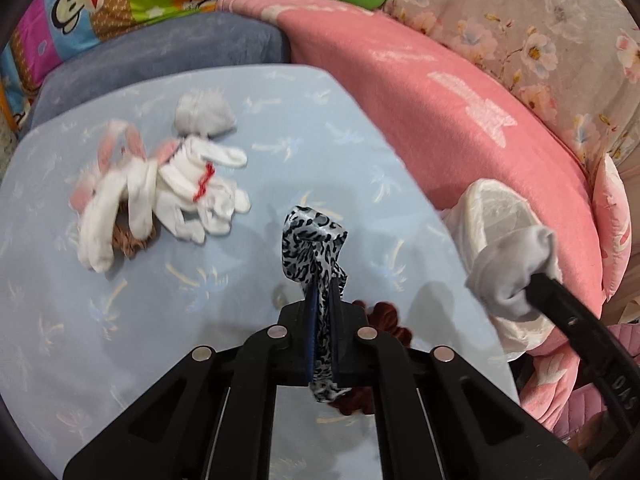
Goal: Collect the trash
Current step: 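Carry the grey sock and leopard-print scrunchie with both grippers over the wastebasket, then open both grippers over the wastebasket, dropping the sock and scrunchie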
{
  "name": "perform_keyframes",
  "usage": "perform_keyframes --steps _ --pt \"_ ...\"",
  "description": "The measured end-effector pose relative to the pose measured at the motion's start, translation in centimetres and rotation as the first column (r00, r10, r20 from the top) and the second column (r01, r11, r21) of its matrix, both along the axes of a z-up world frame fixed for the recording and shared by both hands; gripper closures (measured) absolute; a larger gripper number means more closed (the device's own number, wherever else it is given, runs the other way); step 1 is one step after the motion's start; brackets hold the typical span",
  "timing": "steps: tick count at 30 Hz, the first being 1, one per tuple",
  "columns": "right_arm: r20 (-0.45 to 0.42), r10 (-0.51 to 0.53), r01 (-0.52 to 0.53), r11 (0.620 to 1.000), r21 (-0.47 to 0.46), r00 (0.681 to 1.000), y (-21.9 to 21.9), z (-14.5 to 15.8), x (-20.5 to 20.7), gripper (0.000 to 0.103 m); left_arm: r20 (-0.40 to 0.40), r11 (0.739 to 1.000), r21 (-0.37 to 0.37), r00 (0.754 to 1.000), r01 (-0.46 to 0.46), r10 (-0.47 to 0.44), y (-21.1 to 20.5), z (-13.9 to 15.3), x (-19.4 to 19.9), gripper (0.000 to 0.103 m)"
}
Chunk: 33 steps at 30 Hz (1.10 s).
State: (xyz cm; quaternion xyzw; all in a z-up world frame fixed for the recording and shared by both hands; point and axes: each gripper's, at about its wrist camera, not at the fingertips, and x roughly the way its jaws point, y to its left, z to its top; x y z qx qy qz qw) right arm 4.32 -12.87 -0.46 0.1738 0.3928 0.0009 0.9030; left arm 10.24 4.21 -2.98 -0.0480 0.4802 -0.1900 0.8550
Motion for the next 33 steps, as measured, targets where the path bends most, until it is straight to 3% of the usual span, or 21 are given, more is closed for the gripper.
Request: perform_keyframes --steps 9,16,24,33 --pt "0.063 -0.025 0.024 1.0 0.005 0.998 -1.3 2.4 -1.1 0.09 0.113 0.997 -0.026 0.991 0.077 -0.074 -3.3 5.0 -0.9 0.099" --pt "0.093 -0.084 0.083 0.996 0.012 0.992 -3.9 3.6 -2.3 0.09 0.159 0.984 -0.03 0.973 0.173 -0.166 -7.4 6.8 -1.6 0.099" --pt "0.101 -0.185 0.183 0.983 0.028 0.978 -8.3 4.0 -3.8 0.09 0.182 0.955 -0.029 0.941 0.294 -0.284 -12.9 7.6 -2.3 0.098" --pt "0.092 -0.291 0.289 0.957 0.04 0.952 -13.7 3.5 -5.2 0.089 0.153 0.915 -0.042 0.908 0.401 -0.391 -17.8 7.2 -2.8 0.097"
